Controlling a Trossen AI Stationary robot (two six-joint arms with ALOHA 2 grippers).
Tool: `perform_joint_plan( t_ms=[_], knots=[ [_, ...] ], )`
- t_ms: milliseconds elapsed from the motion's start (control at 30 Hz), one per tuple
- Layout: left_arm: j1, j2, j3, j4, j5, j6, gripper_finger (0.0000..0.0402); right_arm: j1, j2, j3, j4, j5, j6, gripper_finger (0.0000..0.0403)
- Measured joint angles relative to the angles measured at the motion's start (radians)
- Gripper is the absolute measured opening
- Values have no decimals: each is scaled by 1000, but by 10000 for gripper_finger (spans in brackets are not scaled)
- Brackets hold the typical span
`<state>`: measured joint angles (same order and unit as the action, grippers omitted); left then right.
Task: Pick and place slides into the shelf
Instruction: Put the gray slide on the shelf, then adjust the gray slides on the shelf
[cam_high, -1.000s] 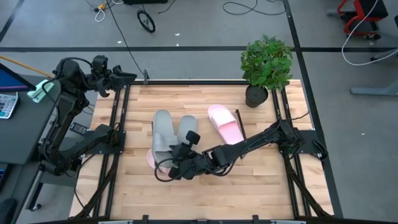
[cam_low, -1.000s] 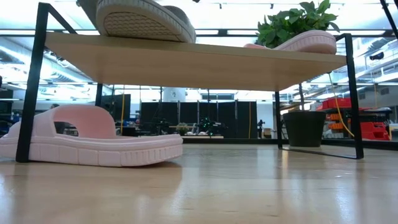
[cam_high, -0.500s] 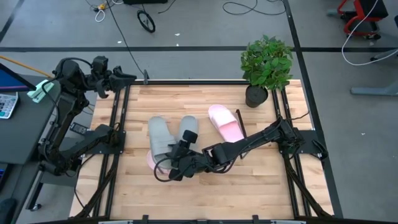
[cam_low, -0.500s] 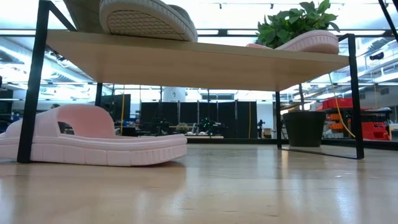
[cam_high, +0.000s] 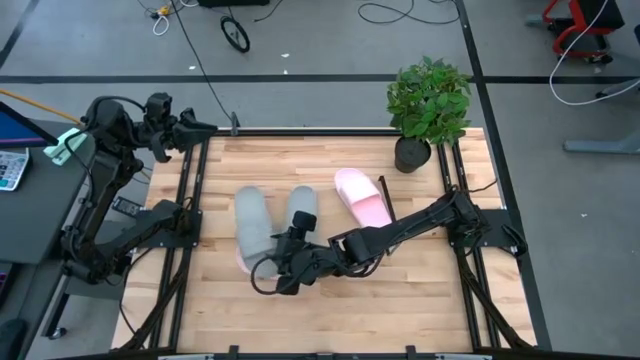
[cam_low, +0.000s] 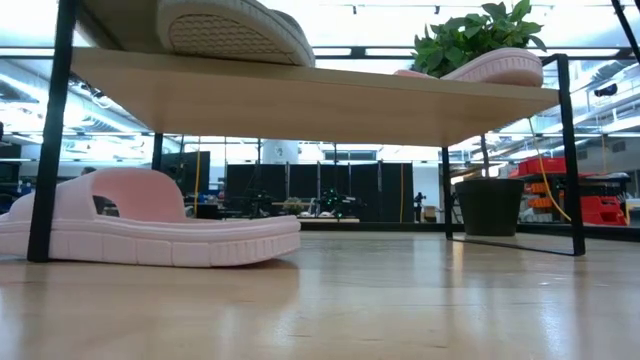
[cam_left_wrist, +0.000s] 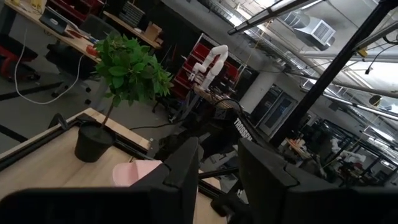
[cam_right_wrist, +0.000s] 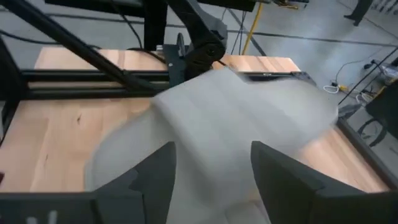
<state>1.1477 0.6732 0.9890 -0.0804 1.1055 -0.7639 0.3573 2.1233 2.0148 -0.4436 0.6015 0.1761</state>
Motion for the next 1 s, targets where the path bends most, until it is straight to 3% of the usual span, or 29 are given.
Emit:
perform_joint_plan(
  t_ms=[167, 433, 567, 733, 867, 1000],
  knots=[
    [0, -2, 0, -1, 21, 1, 111, 2, -26, 79, -42, -6, -22, 220],
    [0, -2, 0, -13, 50, 16, 116, 87, -35, 184, -370, -47, 59, 221],
    [0, -2, 0, -24, 49, 36, 118, 147, -23, 154, -453, -13, 59, 221],
    [-1, -2, 0, -28, 48, 44, 112, 153, -23, 79, -452, 140, 80, 220],
    [0, -2, 0, -28, 48, 45, 111, 109, -24, 10, -415, 132, 84, 220],
    [0, -1, 0, -28, 48, 43, 115, 76, -23, -33, -410, 58, 82, 220]
  ],
)
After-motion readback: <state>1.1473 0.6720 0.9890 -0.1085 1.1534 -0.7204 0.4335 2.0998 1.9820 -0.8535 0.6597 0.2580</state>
